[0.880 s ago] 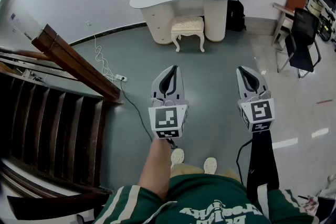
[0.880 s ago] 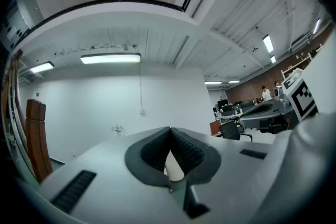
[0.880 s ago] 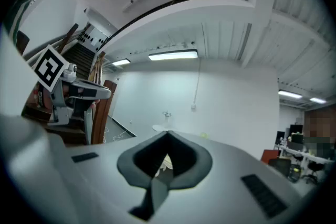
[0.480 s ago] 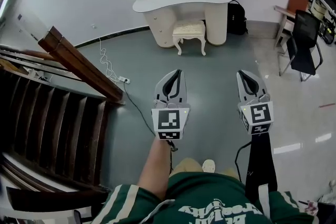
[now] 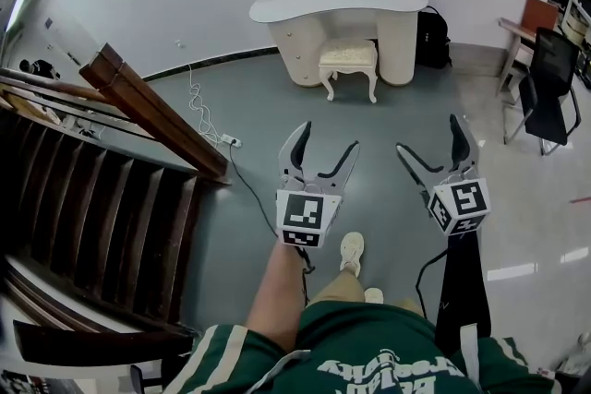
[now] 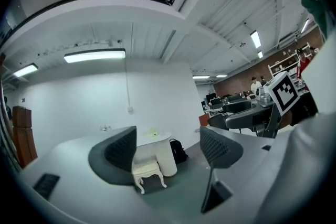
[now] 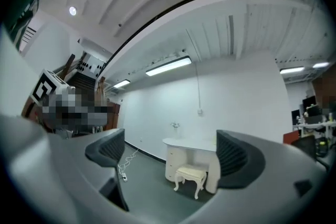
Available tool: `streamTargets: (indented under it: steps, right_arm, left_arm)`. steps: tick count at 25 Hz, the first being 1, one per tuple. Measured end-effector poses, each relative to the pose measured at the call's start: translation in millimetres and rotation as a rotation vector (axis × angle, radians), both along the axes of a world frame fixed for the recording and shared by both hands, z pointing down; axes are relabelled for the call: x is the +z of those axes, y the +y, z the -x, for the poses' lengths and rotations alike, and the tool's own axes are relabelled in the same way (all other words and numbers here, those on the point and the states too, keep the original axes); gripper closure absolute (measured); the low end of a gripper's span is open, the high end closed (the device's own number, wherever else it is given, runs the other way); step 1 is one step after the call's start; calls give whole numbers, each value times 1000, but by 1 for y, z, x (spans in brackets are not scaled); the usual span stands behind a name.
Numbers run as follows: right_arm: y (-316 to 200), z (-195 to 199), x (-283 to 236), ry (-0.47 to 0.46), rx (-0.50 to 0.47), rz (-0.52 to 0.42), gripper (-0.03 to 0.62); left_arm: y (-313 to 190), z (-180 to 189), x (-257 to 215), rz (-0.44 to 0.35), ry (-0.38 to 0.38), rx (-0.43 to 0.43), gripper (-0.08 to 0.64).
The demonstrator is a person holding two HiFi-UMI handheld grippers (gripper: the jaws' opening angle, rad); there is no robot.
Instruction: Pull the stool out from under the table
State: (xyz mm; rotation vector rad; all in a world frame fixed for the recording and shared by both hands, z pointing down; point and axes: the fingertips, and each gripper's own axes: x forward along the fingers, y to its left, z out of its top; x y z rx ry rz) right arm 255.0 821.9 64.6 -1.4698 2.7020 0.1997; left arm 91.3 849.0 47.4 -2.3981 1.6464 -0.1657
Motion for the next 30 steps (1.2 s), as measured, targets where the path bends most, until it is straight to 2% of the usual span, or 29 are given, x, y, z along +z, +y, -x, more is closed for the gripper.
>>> streamTargets:
  steps: [2,6,10,24,30]
  right_arm:
    - [-14,5,3,-10,1,-2,-5]
    - [-55,15,8,-1,1,11,-6]
    - [-108,34,11,31,4,22,-6]
    - [-290,107,16,103,27,73,-6]
    - [-339,116,26,124,48,101,-6]
  left_arm:
    - [-13,2,2,-4,15,28,135]
    - [-57,12,1,-6,60,62,74]
    - [-116,36,6,-4,62,48,67]
    - [-306,96,-2,22,79,98,69]
    - [-361,108,5,18,38,96,69]
